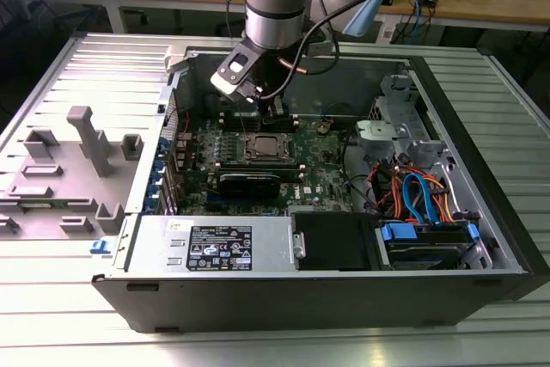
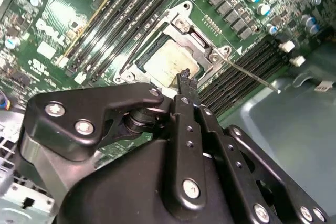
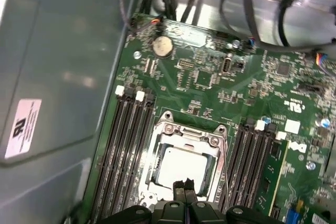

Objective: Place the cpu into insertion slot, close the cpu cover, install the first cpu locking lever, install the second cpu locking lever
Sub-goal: 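Install the first cpu locking lever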

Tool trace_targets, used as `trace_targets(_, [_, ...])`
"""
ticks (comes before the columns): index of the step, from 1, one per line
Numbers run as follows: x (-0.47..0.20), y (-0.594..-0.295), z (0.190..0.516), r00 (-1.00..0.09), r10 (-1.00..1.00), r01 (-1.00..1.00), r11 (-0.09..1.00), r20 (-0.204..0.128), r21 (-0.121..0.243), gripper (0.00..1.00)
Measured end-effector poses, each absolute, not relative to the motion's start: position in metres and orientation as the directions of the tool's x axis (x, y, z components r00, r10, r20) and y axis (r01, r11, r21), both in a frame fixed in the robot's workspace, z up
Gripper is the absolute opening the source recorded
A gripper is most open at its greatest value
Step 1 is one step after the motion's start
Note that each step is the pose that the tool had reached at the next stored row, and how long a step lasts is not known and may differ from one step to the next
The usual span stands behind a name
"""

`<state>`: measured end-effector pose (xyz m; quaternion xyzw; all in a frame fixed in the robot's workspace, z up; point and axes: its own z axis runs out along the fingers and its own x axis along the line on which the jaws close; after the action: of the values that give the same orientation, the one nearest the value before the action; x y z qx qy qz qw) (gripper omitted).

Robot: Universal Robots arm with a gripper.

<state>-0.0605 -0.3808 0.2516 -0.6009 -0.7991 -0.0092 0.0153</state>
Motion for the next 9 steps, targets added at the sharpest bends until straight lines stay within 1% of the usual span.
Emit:
trace_targets(2, [-0.0605,-0.3808,0.2515,-0.308,0.951,0.951,0.309,0.035,-0.004,0.11])
trace_targets(5, [-0.0605,-0.3808,0.2513,-0.399,0.916,0.917,0.4,0.035,-0.004,0.11])
trace_targets(7, [-0.0605,-0.3808,0.2512,-0.435,0.9,0.9,0.435,0.035,-0.004,0.11])
trace_targets(9, [-0.0605,-0.3808,0.2512,-0.439,0.898,0.898,0.439,0.035,-0.004,0.11])
